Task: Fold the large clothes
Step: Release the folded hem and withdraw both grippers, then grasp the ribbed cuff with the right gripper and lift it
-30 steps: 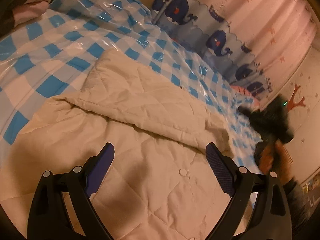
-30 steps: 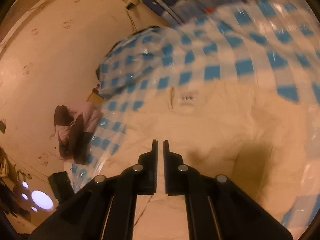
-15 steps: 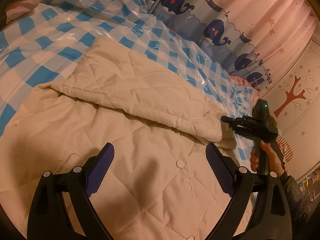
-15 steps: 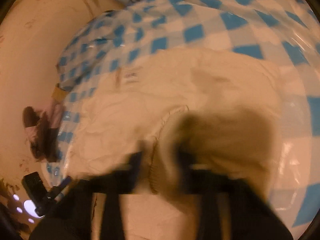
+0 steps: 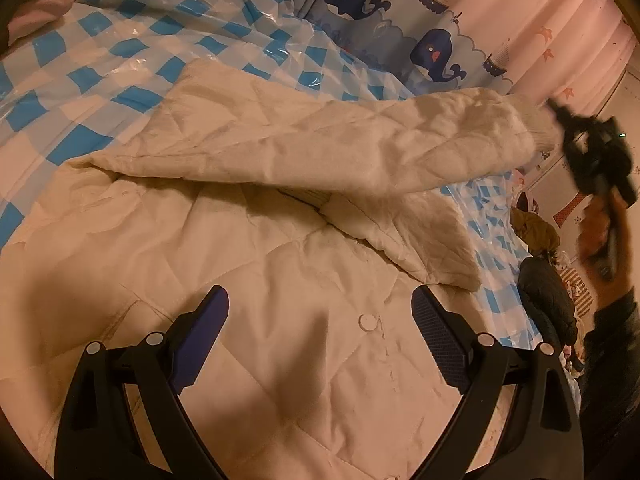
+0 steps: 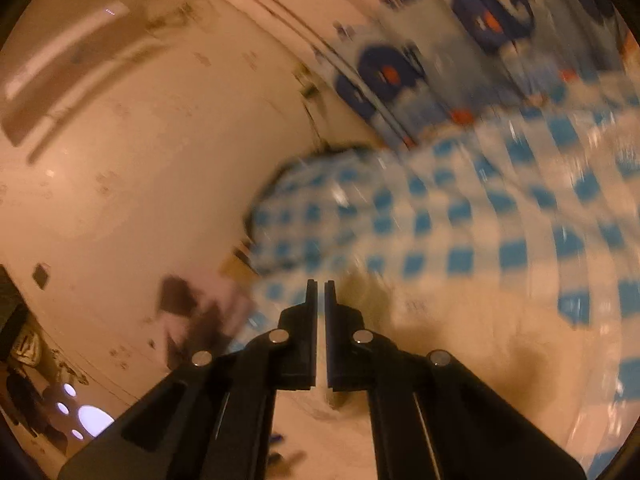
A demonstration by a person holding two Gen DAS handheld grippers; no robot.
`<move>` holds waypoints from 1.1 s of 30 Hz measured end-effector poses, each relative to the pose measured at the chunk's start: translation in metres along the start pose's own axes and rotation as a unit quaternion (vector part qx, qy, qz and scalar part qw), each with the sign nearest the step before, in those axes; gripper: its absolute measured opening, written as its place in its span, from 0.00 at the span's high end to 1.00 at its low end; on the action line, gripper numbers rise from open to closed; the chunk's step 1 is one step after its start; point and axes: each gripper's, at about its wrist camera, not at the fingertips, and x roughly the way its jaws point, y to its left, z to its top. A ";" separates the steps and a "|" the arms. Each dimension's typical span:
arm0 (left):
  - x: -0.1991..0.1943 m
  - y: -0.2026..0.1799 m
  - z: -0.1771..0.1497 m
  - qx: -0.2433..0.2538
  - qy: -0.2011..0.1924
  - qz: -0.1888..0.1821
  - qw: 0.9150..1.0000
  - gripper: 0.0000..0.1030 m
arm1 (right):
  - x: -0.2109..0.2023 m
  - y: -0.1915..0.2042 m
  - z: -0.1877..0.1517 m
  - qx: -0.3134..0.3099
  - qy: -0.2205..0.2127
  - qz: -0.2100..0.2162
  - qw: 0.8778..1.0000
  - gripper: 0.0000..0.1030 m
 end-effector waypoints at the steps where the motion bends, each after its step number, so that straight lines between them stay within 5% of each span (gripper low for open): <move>1: 0.000 0.000 0.000 -0.001 0.001 0.000 1.000 0.14 | -0.005 0.002 0.004 -0.006 -0.006 -0.005 1.000 0.96; 3: 0.001 0.000 -0.001 0.000 0.003 0.001 1.000 0.14 | -0.008 -0.003 0.003 -0.012 0.005 -0.035 0.999 0.96; 6: 0.000 -0.001 0.000 -0.001 0.003 -0.005 1.000 0.14 | 0.015 -0.039 -0.030 0.014 0.090 -0.082 0.992 0.96; 9: -0.003 -0.002 0.001 0.002 -0.003 -0.006 1.000 0.14 | 0.042 -0.095 -0.086 0.079 0.166 -0.143 0.972 0.96; 15: -0.007 -0.037 0.018 0.090 -0.025 0.000 0.996 0.14 | 0.084 -0.150 -0.133 0.136 0.213 -0.174 0.952 0.91; 16: -0.007 -0.043 0.022 0.104 -0.028 0.003 0.994 0.14 | 0.084 -0.150 -0.132 0.141 0.206 -0.169 0.953 0.88; 18: -0.004 -0.060 0.031 0.150 -0.036 0.006 0.988 0.14 | 0.080 -0.146 -0.124 0.141 0.188 -0.155 0.960 0.39; 19: -0.001 -0.066 0.034 0.167 -0.036 0.013 0.985 0.14 | 0.079 -0.146 -0.121 0.144 0.182 -0.146 0.962 0.33; 20: 0.006 -0.076 0.039 0.197 -0.034 0.023 0.980 0.14 | 0.081 -0.148 -0.122 0.148 0.189 -0.141 0.961 0.34; 23: 0.021 -0.093 0.047 0.241 -0.031 0.045 0.969 0.14 | 0.091 -0.148 -0.122 0.166 0.202 -0.068 0.963 0.98; 27: 0.032 -0.112 0.047 0.286 -0.029 0.059 0.956 0.14 | 0.079 -0.117 -0.105 0.116 0.168 -0.040 0.978 0.98; 29: 0.034 -0.118 0.041 0.303 -0.025 0.056 0.951 0.14 | 0.064 -0.113 -0.097 0.096 0.155 -0.086 0.980 0.98; 31: 0.037 -0.119 0.034 0.311 -0.022 0.051 0.949 0.14 | 0.055 -0.127 -0.099 0.102 0.178 -0.157 0.966 0.97; 32: 0.040 -0.118 0.031 0.310 -0.017 0.048 0.949 0.14 | 0.055 -0.137 -0.103 0.115 0.193 -0.179 0.958 0.88; 33: 0.043 -0.115 0.030 0.306 -0.009 0.044 0.951 0.14 | 0.057 -0.151 -0.110 0.136 0.210 -0.192 0.949 0.54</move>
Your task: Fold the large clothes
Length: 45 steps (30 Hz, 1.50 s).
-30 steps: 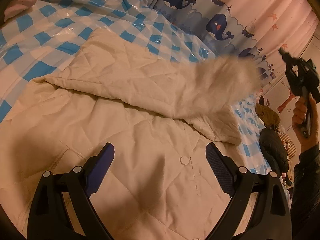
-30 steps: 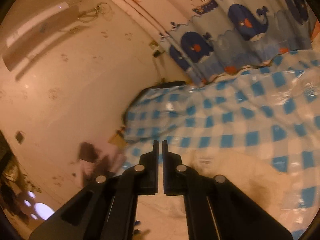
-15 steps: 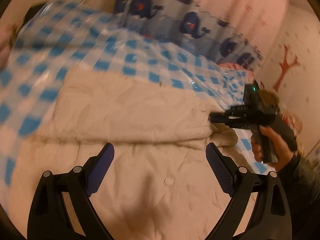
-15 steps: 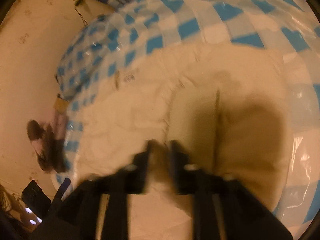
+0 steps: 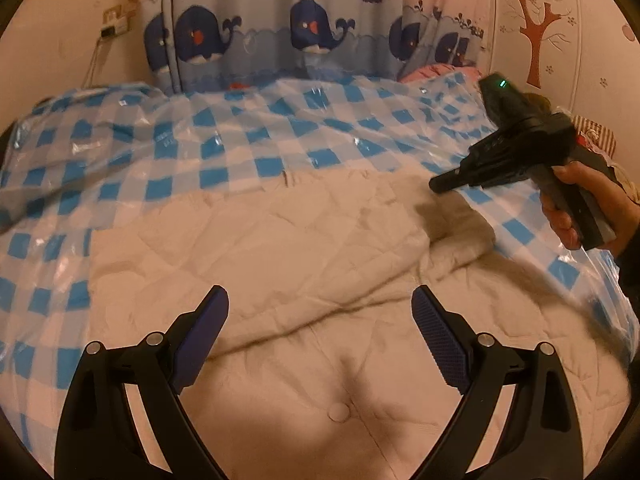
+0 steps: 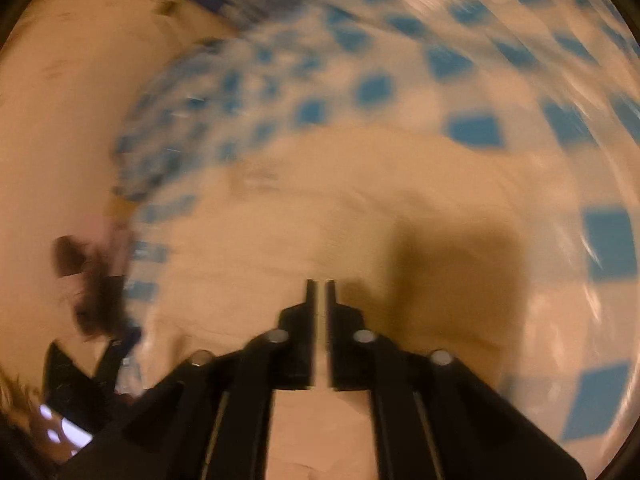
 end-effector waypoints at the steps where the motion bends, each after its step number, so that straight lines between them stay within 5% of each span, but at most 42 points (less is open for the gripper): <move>1: 0.004 0.001 -0.002 -0.005 0.010 -0.007 1.000 0.14 | 0.007 -0.007 -0.001 0.011 0.010 -0.001 1.000 0.37; 5: 0.006 0.004 -0.005 -0.012 0.013 -0.008 1.000 0.14 | 0.026 -0.010 -0.004 0.009 0.016 0.054 0.998 0.34; 7: 0.005 0.003 -0.006 -0.009 0.010 -0.003 1.000 0.14 | 0.026 0.000 -0.003 -0.014 0.003 0.069 0.998 0.52; 8: 0.005 0.002 -0.005 -0.004 0.008 0.002 1.000 0.14 | 0.026 0.006 -0.003 -0.026 0.000 0.066 0.997 0.74; 9: 0.005 0.000 -0.005 0.003 0.007 0.008 1.000 0.14 | 0.023 0.010 -0.003 -0.034 -0.004 0.068 0.997 0.83; 14: 0.011 -0.011 0.008 0.055 -0.003 0.048 0.997 0.14 | 0.006 0.033 0.002 -0.062 -0.027 0.100 0.993 0.92; 22: 0.024 -0.047 0.034 0.120 -0.026 0.017 0.992 0.13 | -0.045 0.097 0.006 -0.120 -0.049 0.164 0.978 0.93; 31: 0.047 -0.052 0.061 0.072 -0.067 0.024 0.995 0.14 | -0.066 0.152 -0.013 -0.160 -0.038 0.226 0.960 0.93; 33: 0.052 -0.045 0.065 0.037 -0.075 0.015 0.996 0.33 | -0.063 0.159 -0.018 -0.167 -0.030 0.231 0.958 0.93; 34: 0.055 -0.039 0.067 0.016 -0.068 0.010 0.998 0.72 | -0.061 0.163 -0.021 -0.172 -0.023 0.229 0.958 0.93; 35: 0.059 -0.032 0.070 -0.012 -0.056 0.004 0.998 0.86 | -0.059 0.166 -0.023 -0.178 -0.019 0.220 0.959 0.91; 37: 0.056 -0.020 0.070 -0.045 -0.066 0.000 0.997 0.91 | -0.060 0.165 -0.026 -0.184 -0.025 0.210 0.960 0.89; 38: 0.052 -0.013 0.069 -0.059 -0.072 0.007 0.996 0.92 | -0.065 0.162 -0.025 -0.178 -0.032 0.220 0.959 0.79; 39: 0.047 -0.005 0.069 -0.070 -0.080 0.015 0.994 0.92 | -0.075 0.155 -0.025 -0.171 -0.052 0.246 0.953 0.40; 41: 0.033 0.015 0.070 -0.093 -0.097 0.032 0.990 0.92 | -0.098 0.140 -0.026 -0.159 -0.118 0.246 0.949 0.05; 43: 0.013 0.038 0.075 -0.104 -0.118 0.043 0.987 0.92 | -0.102 0.133 -0.031 -0.177 -0.154 0.175 0.956 0.05; 45: -0.018 0.061 0.085 -0.108 -0.137 0.060 0.983 0.92 | -0.079 0.137 -0.040 -0.206 -0.137 0.108 0.963 0.05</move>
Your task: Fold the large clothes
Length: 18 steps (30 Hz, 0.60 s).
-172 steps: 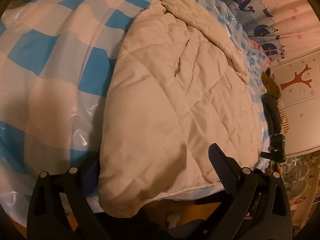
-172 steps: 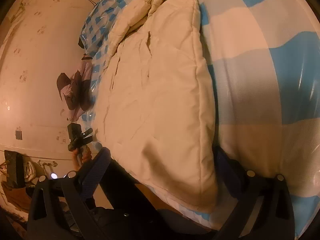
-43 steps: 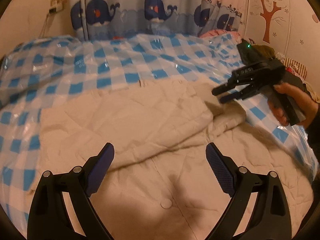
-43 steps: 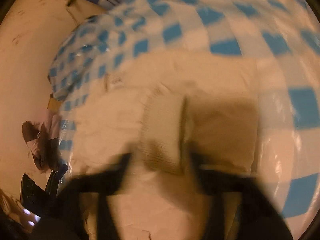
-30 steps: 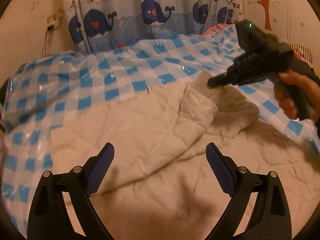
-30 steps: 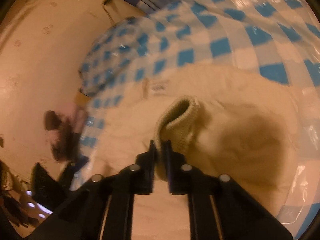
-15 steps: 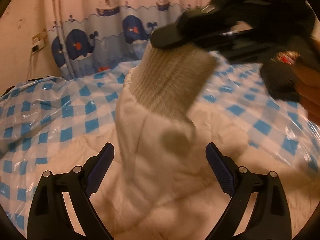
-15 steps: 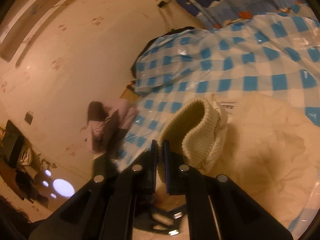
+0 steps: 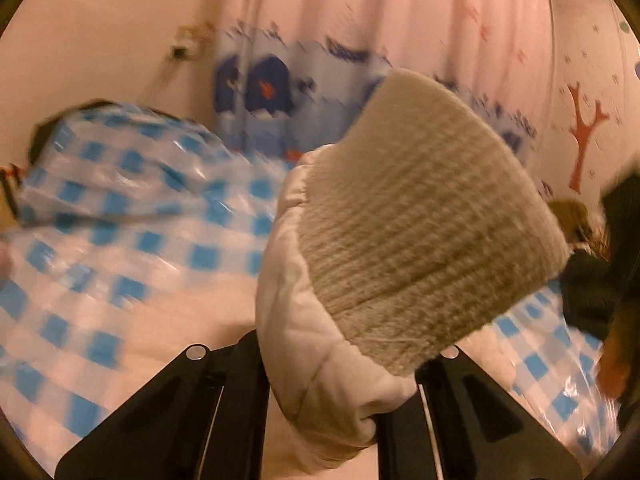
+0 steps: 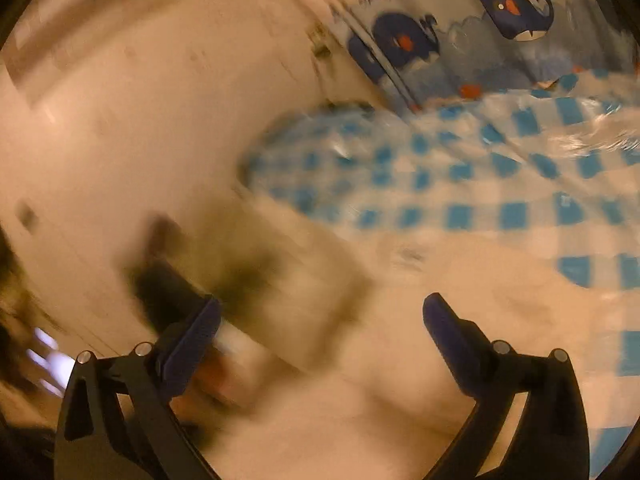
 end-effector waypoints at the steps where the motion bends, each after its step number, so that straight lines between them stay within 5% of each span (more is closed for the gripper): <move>1: -0.010 0.010 0.010 -0.001 -0.009 0.005 1.000 0.92 | 0.024 0.006 -0.012 -0.025 0.036 -0.028 0.999 0.05; 5: -0.056 0.050 0.057 -0.016 -0.048 0.025 0.998 0.92 | 0.124 0.035 -0.058 -0.104 0.153 -0.064 0.981 0.05; 9: -0.090 0.078 0.092 -0.017 -0.073 0.047 0.996 0.92 | 0.192 0.061 -0.075 -0.163 0.166 -0.115 0.966 0.05; 13: -0.107 0.102 0.105 -0.022 -0.081 0.055 0.995 0.92 | 0.254 0.067 -0.082 -0.245 0.200 -0.258 0.913 0.05; 15: -0.113 0.113 0.103 -0.028 -0.082 0.054 0.995 0.92 | 0.266 0.050 -0.083 -0.213 0.219 -0.239 0.922 0.07; 16: -0.115 0.114 0.101 -0.031 -0.083 0.054 0.995 0.92 | 0.262 0.037 -0.079 -0.172 0.216 -0.214 0.937 0.09; 18: -0.120 0.122 0.096 -0.042 -0.086 0.052 0.994 0.91 | 0.246 0.018 -0.068 -0.101 0.194 -0.175 0.960 0.39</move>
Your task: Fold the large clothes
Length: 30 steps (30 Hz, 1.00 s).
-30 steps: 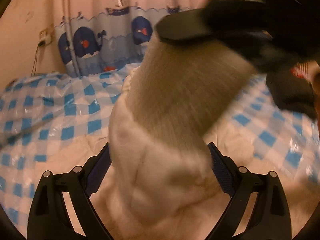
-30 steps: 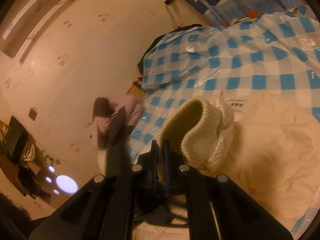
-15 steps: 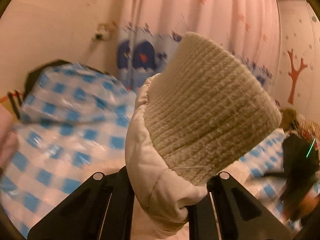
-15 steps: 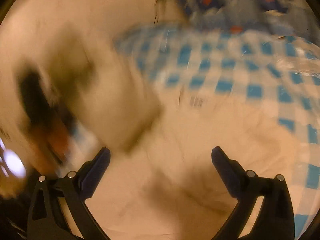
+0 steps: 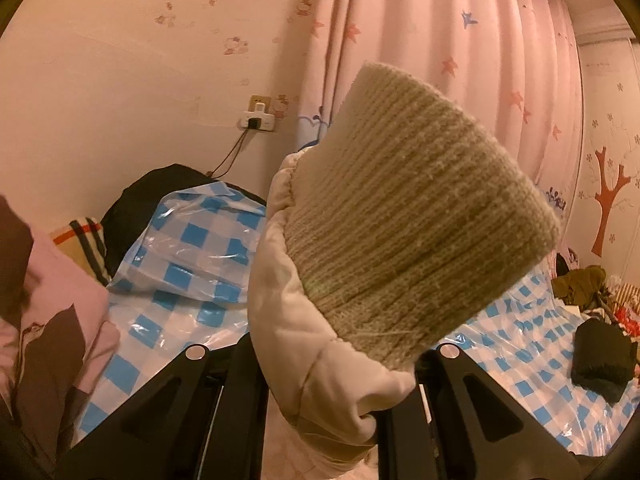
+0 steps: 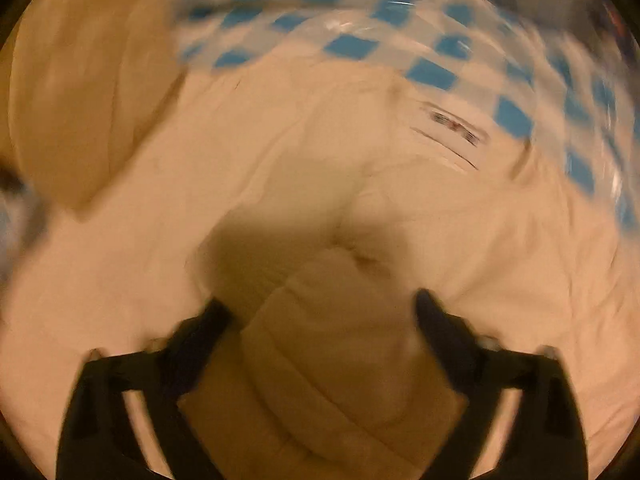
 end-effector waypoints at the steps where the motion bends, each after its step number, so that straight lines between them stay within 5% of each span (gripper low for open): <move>1: -0.002 0.005 -0.002 -0.004 0.000 0.000 1.000 0.91 | -0.010 -0.021 0.000 0.055 -0.016 0.044 0.997 0.49; 3: -0.002 0.015 -0.004 -0.016 0.001 0.000 1.000 0.91 | -0.024 -0.051 -0.001 0.129 -0.036 0.110 0.985 0.66; 6: -0.004 0.025 -0.006 -0.028 0.001 -0.001 1.000 0.91 | -0.049 -0.094 -0.006 0.220 -0.092 0.211 0.948 0.68; 10: -0.008 0.029 -0.007 -0.027 -0.003 -0.002 1.000 0.91 | -0.102 -0.103 0.000 0.231 -0.196 0.265 0.916 0.68; 14: -0.009 0.036 -0.006 -0.035 -0.007 -0.006 0.999 0.91 | -0.116 -0.047 0.037 0.170 -0.219 0.262 0.924 0.68; 18: -0.011 0.040 -0.007 -0.040 -0.008 -0.006 0.999 0.91 | -0.068 0.000 0.062 0.137 -0.189 0.243 0.941 0.68; 21: -0.011 0.041 -0.009 -0.041 -0.005 -0.009 0.999 0.91 | 0.002 0.014 0.057 0.143 -0.110 0.196 0.964 0.54; 23: -0.011 0.039 -0.009 -0.038 -0.003 -0.013 0.999 0.91 | 0.055 0.011 0.046 0.167 -0.010 0.212 0.963 0.44; 26: -0.011 0.032 -0.009 -0.025 0.000 -0.018 1.000 0.91 | 0.024 -0.001 0.040 0.176 -0.039 0.228 0.957 0.32; 30: -0.007 0.022 -0.011 -0.018 0.002 -0.031 0.999 0.91 | -0.054 -0.039 0.018 0.177 -0.143 0.222 0.948 0.18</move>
